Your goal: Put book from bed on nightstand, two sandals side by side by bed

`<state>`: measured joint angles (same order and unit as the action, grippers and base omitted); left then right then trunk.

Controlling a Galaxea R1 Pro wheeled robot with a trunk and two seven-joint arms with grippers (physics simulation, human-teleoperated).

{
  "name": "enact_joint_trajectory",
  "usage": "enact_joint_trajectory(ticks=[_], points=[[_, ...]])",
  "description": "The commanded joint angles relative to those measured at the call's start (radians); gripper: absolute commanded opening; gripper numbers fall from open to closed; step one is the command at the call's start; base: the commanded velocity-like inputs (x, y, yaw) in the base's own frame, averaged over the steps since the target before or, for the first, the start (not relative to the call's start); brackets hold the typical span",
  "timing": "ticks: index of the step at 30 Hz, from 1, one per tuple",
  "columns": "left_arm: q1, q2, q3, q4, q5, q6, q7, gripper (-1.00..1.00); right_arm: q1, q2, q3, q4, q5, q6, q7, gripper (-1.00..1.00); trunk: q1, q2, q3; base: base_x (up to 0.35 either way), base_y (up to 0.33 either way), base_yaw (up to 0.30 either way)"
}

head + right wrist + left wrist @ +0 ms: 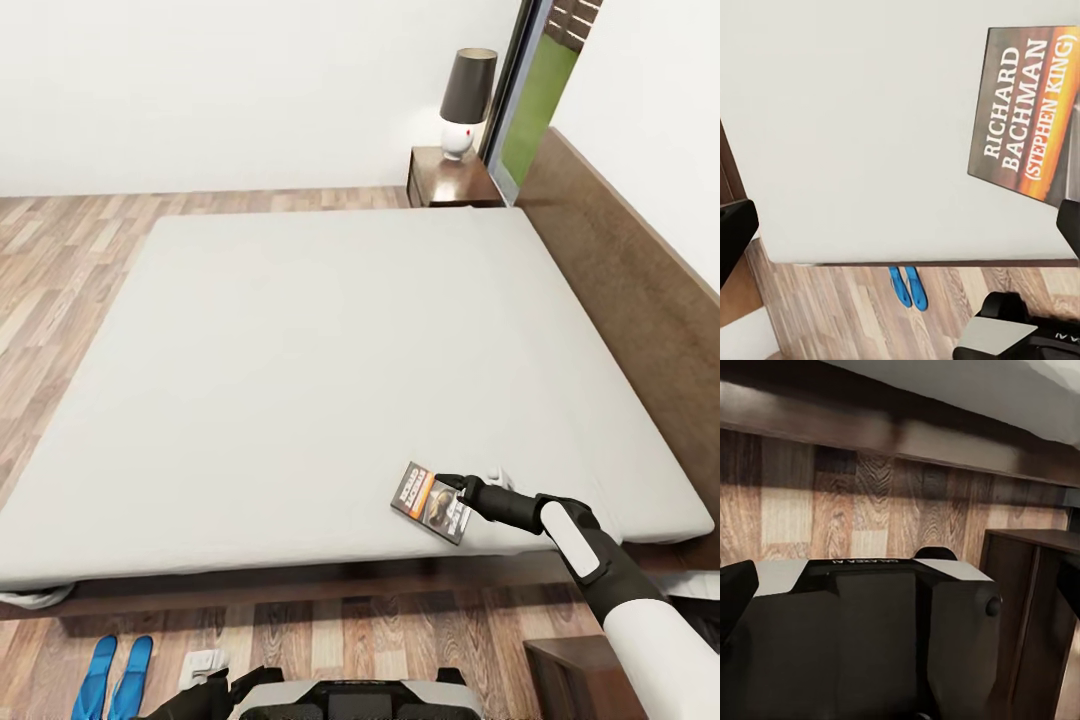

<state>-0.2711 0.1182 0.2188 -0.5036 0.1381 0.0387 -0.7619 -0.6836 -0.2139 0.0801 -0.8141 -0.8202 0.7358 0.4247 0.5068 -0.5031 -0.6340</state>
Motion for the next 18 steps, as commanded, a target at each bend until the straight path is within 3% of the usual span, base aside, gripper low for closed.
enact_joint_trajectory(ticks=[1, 18], points=[[0.000, 0.000, 0.002, 0.000, 0.005, 0.004, -0.005, 1.00, -0.001, -0.001, 0.002, 0.000, 0.000, 0.002, 0.002, 1.00, 0.000, -0.001, -0.003, 0.000, 0.000, 0.000], [0.000, 0.000, 0.002, 0.001, 0.005, 0.004, -0.005, 1.00, -0.001, -0.001, 0.003, 0.000, 0.000, 0.002, 0.002, 1.00, 0.000, -0.001, -0.029, 0.000, 0.000, 0.000]])
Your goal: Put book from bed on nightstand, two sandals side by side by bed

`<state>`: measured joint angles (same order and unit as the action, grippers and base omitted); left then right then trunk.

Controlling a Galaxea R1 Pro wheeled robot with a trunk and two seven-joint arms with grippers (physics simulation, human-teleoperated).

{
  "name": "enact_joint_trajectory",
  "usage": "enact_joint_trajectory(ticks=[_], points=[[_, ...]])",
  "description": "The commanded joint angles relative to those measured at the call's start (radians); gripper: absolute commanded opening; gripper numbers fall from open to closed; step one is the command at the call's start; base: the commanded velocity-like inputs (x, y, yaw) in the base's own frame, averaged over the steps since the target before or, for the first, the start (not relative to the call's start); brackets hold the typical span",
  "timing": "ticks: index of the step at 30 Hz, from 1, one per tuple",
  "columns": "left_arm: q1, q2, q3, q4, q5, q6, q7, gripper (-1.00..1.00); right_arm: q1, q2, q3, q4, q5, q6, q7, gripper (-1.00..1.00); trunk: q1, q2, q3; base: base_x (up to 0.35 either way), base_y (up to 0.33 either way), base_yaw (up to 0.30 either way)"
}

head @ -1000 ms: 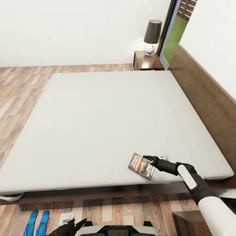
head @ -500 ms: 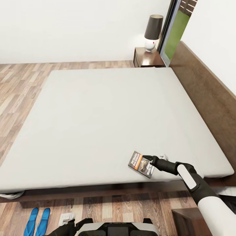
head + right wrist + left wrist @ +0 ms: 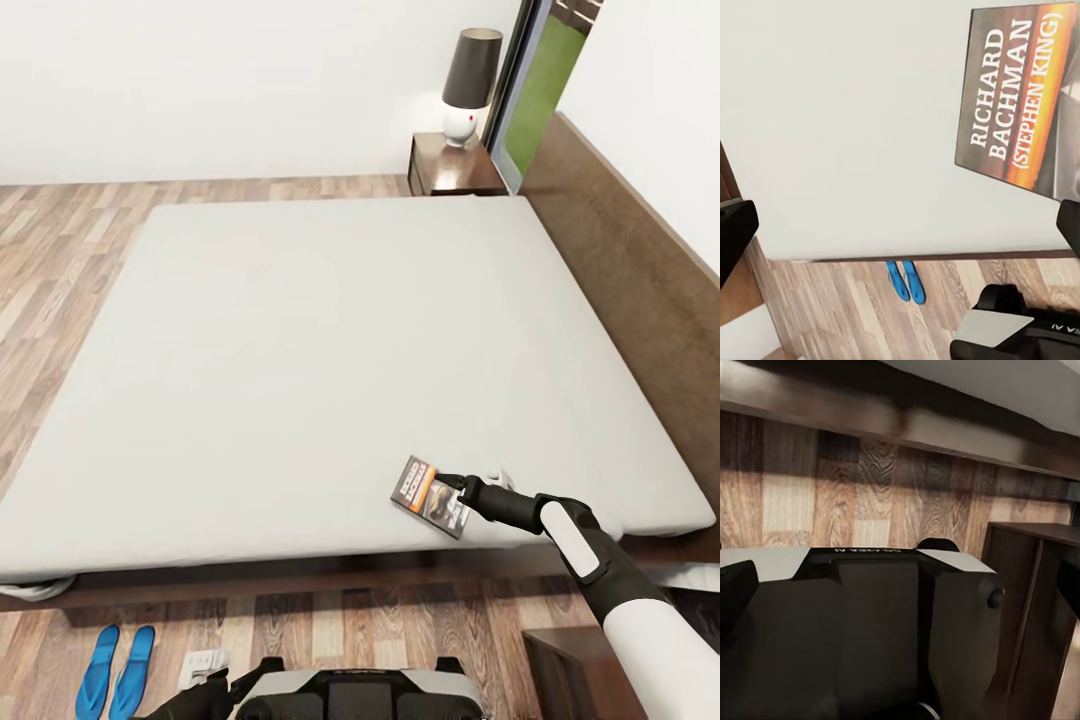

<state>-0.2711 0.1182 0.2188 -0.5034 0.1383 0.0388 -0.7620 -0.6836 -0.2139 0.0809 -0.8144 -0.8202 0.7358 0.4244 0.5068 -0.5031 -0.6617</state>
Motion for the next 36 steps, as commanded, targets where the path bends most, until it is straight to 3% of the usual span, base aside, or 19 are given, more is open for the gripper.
enact_joint_trajectory(ticks=[1, 8, 13, 16, 19, 36], points=[[0.000, 0.000, 0.002, 0.000, 0.005, 0.004, -0.005, 1.00, -0.001, -0.001, 0.002, 0.000, -0.001, 0.002, 0.002, 1.00, 0.000, -0.001, -0.003, 0.000, 0.000, 0.000], [0.000, 0.003, 0.015, 0.001, 0.011, 0.004, -0.039, 1.00, -0.001, -0.001, 0.002, 0.000, -0.001, 0.002, 0.002, 1.00, 0.000, -0.001, -0.013, 0.000, 0.000, 0.000], [0.000, 0.025, 0.117, 0.002, 0.033, 0.003, -0.134, 1.00, -0.001, 0.000, 0.002, 0.000, -0.001, 0.002, 0.002, 1.00, 0.000, -0.001, -0.021, 0.000, 0.000, 0.000], [0.000, 0.031, 0.160, 0.003, 0.036, 0.002, -0.156, 1.00, -0.001, 0.000, 0.002, 0.000, -0.001, 0.002, 0.002, 1.00, 0.000, -0.001, -0.026, 0.000, 0.000, 0.000], [0.000, 0.033, 0.179, 0.003, 0.037, 0.002, -0.164, 1.00, -0.001, 0.001, 0.002, 0.000, -0.001, 0.002, 0.002, 1.00, 0.000, -0.001, -0.030, 0.000, 0.000, 0.000], [0.000, 0.034, 0.192, 0.003, 0.036, 0.001, -0.169, 1.00, -0.001, 0.001, 0.003, 0.000, -0.001, 0.002, 0.001, 1.00, 0.000, -0.001, -0.056, 0.000, 0.000, 0.000]])
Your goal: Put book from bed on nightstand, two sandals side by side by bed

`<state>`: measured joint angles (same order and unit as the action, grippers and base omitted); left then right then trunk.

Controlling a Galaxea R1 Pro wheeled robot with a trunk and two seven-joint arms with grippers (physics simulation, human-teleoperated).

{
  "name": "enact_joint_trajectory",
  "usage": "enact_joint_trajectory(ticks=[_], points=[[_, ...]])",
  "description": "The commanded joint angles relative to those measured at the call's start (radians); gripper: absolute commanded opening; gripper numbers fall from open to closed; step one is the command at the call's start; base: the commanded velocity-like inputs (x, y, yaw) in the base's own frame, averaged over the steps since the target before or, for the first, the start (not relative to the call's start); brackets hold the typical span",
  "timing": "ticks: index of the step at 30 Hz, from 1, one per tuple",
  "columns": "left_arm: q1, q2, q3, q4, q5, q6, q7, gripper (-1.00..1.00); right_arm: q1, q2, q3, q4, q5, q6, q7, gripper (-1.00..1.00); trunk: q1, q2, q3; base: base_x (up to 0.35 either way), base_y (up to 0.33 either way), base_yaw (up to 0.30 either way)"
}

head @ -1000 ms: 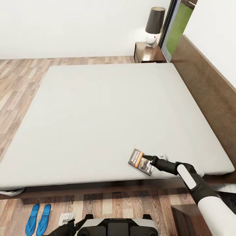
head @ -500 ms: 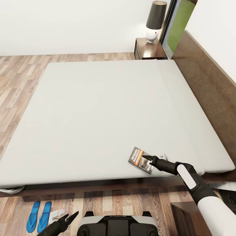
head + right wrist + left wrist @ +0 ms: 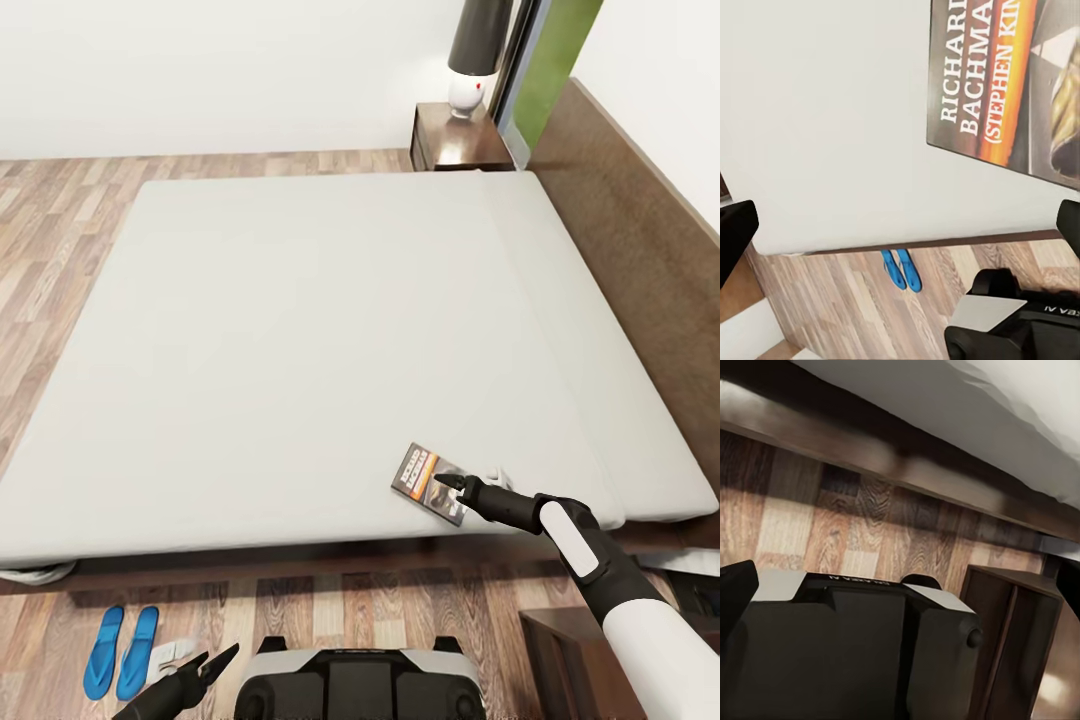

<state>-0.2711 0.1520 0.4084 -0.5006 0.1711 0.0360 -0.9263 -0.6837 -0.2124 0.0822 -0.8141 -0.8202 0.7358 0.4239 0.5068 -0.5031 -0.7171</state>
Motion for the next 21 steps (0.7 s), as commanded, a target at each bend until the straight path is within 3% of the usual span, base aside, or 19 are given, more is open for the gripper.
enact_joint_trajectory(ticks=[1, 8, 21], points=[[0.000, 0.000, 0.002, 0.001, 0.003, 0.004, -0.005, 1.00, 0.000, -0.001, 0.002, 0.000, 0.000, 0.002, 0.002, 1.00, 0.000, -0.001, -0.002, 0.000, 0.000, 0.000], [0.000, 0.000, 0.002, 0.001, 0.002, 0.004, -0.005, 1.00, 0.000, -0.001, 0.001, 0.000, 0.000, 0.002, 0.002, 1.00, 0.000, -0.001, -0.013, 0.002, 0.000, 0.000], [0.000, 0.000, 0.001, 0.001, 0.002, 0.003, -0.005, 1.00, 0.000, -0.001, 0.002, 0.001, 0.000, 0.002, 0.002, 1.00, 0.000, -0.001, -0.020, 0.116, 0.000, 0.000]])
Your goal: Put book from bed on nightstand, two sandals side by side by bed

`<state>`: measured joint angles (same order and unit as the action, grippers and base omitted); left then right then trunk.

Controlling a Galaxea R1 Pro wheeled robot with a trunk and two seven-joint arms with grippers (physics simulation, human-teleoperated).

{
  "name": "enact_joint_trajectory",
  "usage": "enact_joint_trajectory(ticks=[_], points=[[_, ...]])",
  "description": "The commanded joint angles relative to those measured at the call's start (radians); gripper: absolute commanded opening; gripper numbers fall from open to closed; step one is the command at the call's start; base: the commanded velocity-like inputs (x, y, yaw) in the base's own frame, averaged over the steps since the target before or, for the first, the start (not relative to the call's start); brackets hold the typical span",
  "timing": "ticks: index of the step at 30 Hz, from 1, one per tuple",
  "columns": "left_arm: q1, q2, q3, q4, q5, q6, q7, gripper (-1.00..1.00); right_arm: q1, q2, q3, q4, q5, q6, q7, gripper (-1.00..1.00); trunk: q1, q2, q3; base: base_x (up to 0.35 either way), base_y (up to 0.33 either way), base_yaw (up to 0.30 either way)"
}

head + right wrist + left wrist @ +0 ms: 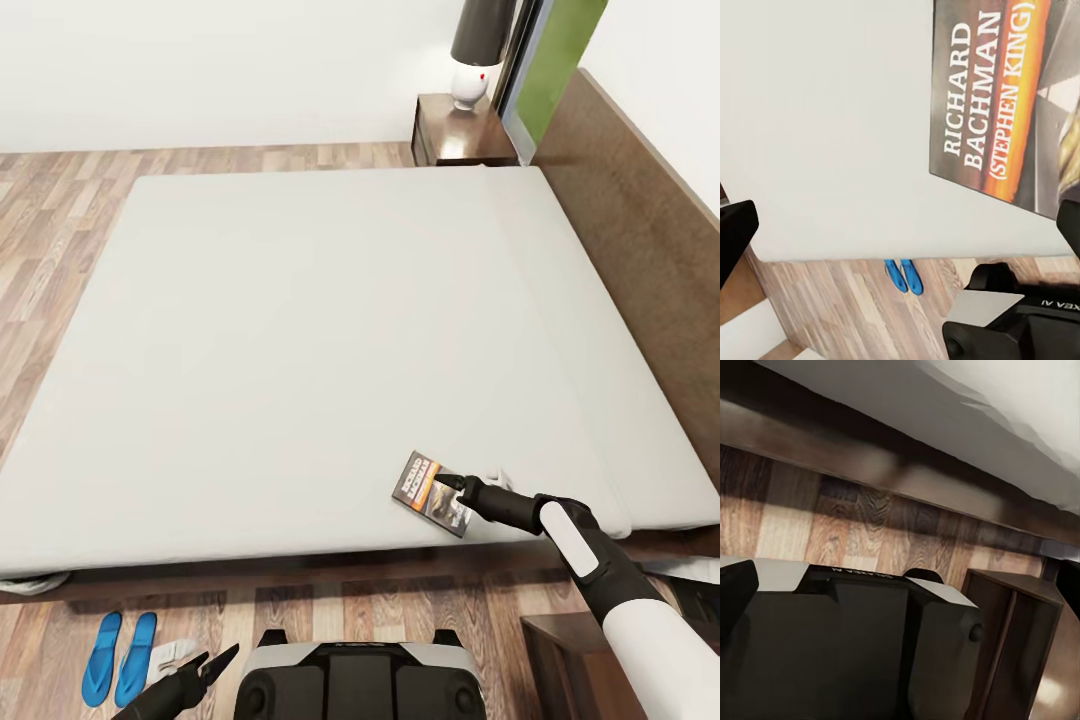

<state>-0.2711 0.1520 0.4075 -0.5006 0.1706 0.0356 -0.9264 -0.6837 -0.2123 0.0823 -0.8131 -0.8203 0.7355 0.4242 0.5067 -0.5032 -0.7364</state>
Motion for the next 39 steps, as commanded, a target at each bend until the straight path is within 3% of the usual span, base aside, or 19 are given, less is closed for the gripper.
enact_joint_trajectory(ticks=[1, 7, 11, 12, 16, 19, 21, 23, 26, 32, 39], points=[[0.000, 0.000, 0.002, 0.001, 0.003, 0.004, -0.005, 1.00, 0.000, -0.001, 0.002, 0.000, 0.000, 0.002, 0.002, 1.00, 0.000, -0.001, -0.001, 0.009, 0.000, 0.000], [0.000, -0.002, 0.002, 0.001, 0.002, 0.003, -0.004, 1.00, 0.000, 0.003, 0.002, 0.003, 0.000, 0.001, -0.005, 1.00, 0.000, -0.001, -0.001, 0.004, 0.000, 0.000], [0.000, -0.003, 0.001, 0.001, 0.000, 0.003, -0.005, 1.00, -0.001, 0.053, -0.003, -0.018, 0.003, 0.001, -0.016, 1.00, 0.000, -0.001, -0.001, 0.000, 0.000, 0.000], [0.000, -0.004, 0.001, 0.001, 0.000, 0.003, -0.005, 1.00, -0.002, 0.076, -0.005, -0.057, 0.004, 0.000, -0.053, 1.00, 0.000, -0.001, -0.001, 0.000, 0.000, 0.000], [0.000, -0.004, 0.001, 0.001, 0.000, 0.003, -0.005, 1.00, -0.003, 0.090, -0.005, -0.107, 0.005, -0.001, -0.195, 1.00, 0.000, -0.001, -0.001, 0.000, 0.000, 0.000], [0.000, -0.004, 0.001, 0.001, 0.000, 0.003, -0.005, 1.00, -0.003, 0.101, -0.005, -0.120, 0.006, -0.009, -0.247, 1.00, 0.000, -0.001, -0.001, 0.000, 0.000, 0.000], [0.000, -0.005, 0.001, 0.001, 0.000, 0.003, -0.005, 1.00, -0.003, 0.113, -0.006, -0.129, 0.007, -0.121, -0.288, 1.00, 0.000, -0.001, -0.001, 0.000, 0.000, 0.000], [0.000, -0.005, 0.001, 0.001, 0.000, 0.003, -0.005, 1.00, -0.003, 0.114, -0.006, -0.129, 0.007, -0.184, -0.294, 1.00, 0.000, -0.001, -0.001, 0.000, 0.000, 0.000], [0.000, -0.005, 0.000, 0.001, 0.000, 0.003, -0.005, 1.00, -0.004, 0.115, -0.006, -0.126, 0.005, -0.377, -0.301, 1.00, 0.000, -0.001, -0.001, 0.000, 0.000, 0.000], [0.000, -0.006, -0.002, 0.001, -0.001, 0.002, -0.004, 1.00, -0.004, 0.114, -0.007, -0.126, 0.003, -0.437, -0.304, 1.00, 0.000, -0.001, -0.001, 0.000, 0.000, 0.000], [0.000, -0.013, -0.004, 0.001, -0.002, 0.001, -0.003, 1.00, -0.006, 0.111, -0.007, -0.126, -0.001, -0.425, -0.303, 1.00, 0.000, -0.001, -0.001, 0.000, 0.000, 0.000]])
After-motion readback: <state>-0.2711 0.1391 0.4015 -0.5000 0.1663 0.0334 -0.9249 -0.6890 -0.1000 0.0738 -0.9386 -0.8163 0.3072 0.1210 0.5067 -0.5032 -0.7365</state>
